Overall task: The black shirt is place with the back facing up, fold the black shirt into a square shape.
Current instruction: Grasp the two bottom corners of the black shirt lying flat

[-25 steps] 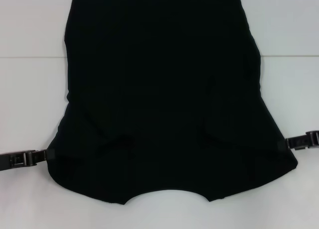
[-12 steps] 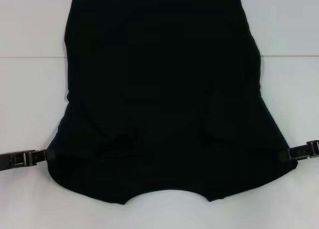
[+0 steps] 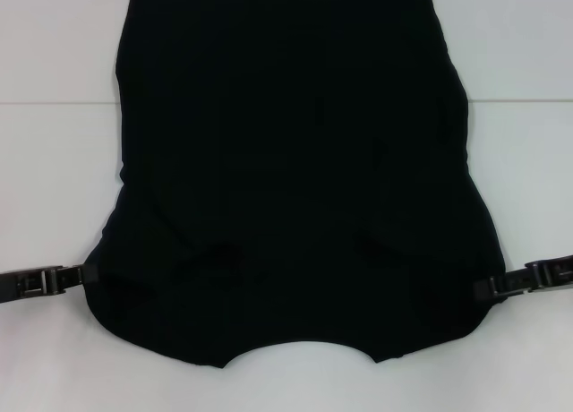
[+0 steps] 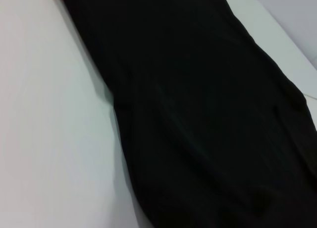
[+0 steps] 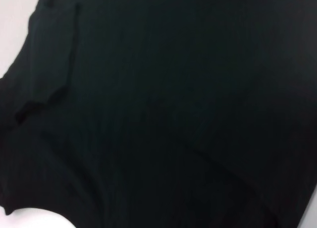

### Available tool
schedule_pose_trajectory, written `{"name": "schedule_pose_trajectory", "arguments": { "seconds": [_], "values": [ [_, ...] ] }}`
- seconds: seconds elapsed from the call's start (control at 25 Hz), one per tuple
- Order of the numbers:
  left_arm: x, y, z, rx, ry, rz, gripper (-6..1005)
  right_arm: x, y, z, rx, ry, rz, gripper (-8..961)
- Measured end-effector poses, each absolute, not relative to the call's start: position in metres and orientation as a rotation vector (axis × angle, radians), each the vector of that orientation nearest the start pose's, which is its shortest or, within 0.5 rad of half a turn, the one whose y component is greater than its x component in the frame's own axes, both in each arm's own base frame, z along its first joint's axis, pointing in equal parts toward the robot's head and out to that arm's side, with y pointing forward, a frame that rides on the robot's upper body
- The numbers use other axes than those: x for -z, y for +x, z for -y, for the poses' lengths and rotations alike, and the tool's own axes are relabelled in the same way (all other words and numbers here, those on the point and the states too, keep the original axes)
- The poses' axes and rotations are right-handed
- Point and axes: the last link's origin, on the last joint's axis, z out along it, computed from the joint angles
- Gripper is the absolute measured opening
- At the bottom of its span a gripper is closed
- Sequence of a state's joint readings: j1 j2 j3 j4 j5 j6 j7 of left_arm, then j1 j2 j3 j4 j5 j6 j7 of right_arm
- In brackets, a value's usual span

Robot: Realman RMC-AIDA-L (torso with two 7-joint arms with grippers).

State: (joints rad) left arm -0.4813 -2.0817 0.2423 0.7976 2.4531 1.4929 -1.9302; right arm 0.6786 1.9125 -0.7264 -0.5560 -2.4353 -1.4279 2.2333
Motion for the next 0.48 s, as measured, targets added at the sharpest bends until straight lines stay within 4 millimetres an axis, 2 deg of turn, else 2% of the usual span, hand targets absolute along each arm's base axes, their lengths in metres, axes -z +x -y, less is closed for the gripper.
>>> {"name": "schedule_pose_trajectory", "arguments": {
  "seconds": [0.48],
  "values": [
    [-0.0493, -0.3533, -0.3069, 0.49, -2.169, 1.516, 29, -0.0281, 0.3037, -0.3671, -0.079, -2.388, -1.626, 559]
  ]
}}
